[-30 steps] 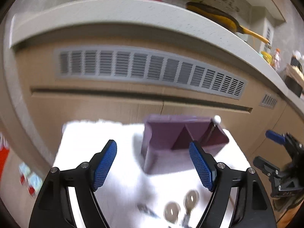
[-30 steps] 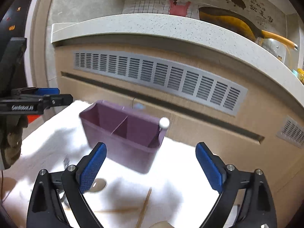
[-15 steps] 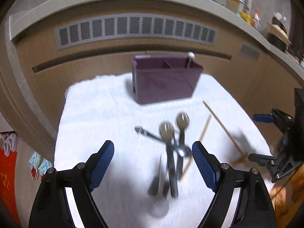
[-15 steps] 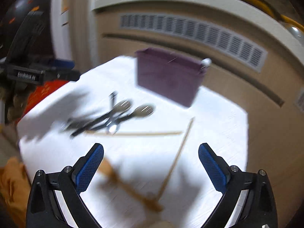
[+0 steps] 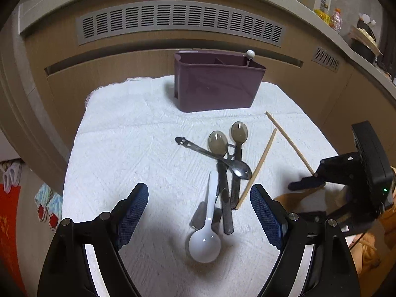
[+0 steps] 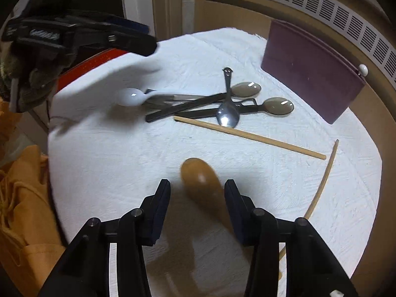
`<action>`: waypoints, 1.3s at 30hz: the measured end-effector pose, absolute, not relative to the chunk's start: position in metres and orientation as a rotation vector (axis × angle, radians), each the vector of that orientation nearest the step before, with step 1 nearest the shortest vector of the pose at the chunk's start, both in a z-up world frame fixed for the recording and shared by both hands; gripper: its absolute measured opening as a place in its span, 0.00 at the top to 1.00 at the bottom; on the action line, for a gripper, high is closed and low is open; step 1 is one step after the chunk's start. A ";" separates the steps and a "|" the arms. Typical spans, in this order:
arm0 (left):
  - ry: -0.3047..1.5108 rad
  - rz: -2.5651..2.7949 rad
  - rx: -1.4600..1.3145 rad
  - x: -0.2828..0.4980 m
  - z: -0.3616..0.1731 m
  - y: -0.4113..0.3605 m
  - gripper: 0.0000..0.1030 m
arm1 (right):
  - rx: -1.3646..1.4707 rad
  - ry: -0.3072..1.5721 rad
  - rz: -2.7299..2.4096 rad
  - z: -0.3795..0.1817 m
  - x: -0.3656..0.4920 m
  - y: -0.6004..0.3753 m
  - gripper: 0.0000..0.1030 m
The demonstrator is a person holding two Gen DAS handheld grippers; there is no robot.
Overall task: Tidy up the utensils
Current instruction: 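Grasp the wooden spoon with the right gripper while the left reaches for the metal spoons, then grasp and lift a silver spoon with the left gripper while the right lifts the wooden spoon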
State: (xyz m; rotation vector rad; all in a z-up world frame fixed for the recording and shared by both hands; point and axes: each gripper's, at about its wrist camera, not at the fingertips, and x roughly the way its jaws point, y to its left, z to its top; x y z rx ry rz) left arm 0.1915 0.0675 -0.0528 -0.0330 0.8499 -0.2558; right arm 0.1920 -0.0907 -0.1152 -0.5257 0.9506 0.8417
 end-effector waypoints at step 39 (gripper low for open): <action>1.096 -0.424 0.108 0.328 -0.111 -0.014 0.48 | -0.123 0.813 0.564 -0.060 0.224 -0.160 0.74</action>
